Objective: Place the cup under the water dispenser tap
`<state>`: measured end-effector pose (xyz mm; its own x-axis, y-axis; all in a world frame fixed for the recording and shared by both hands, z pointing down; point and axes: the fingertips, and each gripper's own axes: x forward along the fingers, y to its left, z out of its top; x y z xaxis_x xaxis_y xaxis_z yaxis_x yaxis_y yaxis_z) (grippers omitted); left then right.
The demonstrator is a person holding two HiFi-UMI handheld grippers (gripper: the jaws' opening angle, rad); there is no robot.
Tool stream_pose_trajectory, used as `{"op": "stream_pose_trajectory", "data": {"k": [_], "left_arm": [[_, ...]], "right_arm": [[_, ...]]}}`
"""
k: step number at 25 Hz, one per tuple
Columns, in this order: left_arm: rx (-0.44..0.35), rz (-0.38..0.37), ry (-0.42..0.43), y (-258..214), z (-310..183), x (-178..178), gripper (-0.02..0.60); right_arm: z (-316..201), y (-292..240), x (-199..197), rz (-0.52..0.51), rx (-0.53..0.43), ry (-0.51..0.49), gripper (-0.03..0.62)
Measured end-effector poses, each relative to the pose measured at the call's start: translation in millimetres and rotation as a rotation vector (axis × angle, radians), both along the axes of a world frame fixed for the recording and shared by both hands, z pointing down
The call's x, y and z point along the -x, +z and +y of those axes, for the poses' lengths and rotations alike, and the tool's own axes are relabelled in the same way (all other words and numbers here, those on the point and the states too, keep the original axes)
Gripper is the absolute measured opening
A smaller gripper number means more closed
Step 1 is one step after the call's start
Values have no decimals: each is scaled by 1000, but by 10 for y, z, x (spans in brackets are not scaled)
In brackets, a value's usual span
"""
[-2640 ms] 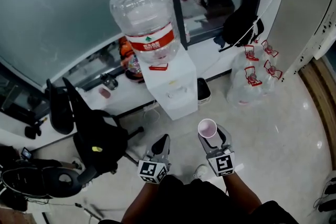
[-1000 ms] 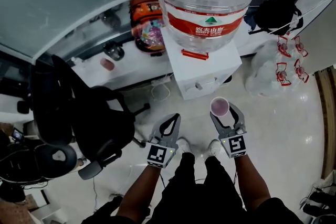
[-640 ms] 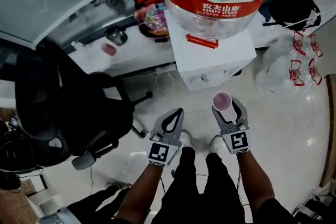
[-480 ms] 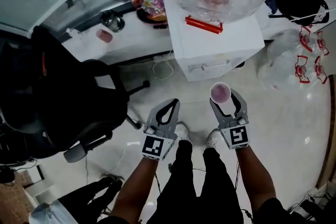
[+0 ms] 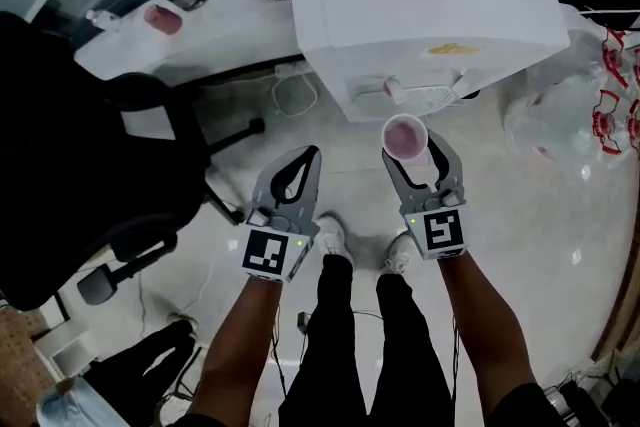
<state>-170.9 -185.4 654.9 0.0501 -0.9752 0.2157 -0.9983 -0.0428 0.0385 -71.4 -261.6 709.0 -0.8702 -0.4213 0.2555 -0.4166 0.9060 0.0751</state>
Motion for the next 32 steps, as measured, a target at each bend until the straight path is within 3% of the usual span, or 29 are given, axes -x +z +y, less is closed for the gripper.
{"op": "stream_pose_trajectory", "data": {"k": [7, 14, 29, 32], "left_arm": [[36, 34, -28, 521, -72, 58, 15], [29, 91, -137, 717, -33, 296, 15], [57, 105, -128, 899, 98, 285, 15], [57, 111, -126, 904, 103, 268, 15]], "right_arm": [[-218, 598, 213, 74, -16, 8, 276], [-457, 893, 355, 57, 13, 48, 278], [-593, 1058, 462, 48, 34, 89, 285], [-587, 1102, 440, 49, 74, 97, 323]]}}
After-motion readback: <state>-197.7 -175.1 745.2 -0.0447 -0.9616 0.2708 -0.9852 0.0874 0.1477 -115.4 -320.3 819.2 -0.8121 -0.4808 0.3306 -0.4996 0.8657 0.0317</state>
